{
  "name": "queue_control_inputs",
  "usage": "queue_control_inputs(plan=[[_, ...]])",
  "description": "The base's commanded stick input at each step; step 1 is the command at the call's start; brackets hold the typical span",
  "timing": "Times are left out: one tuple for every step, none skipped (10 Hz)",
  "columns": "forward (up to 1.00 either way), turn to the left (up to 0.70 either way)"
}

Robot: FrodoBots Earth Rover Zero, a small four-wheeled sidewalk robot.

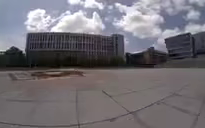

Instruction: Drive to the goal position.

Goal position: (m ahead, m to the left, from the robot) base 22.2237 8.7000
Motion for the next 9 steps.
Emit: queue_control_inputs(plan=[[0.70, 0.00], [0.70, 0.00], [0.70, 0.00], [0.70, 0.00], [0.70, 0.00], [0.70, 0.00], [0.70, -0.01], [0.70, -0.32], [0.70, -0.03]])
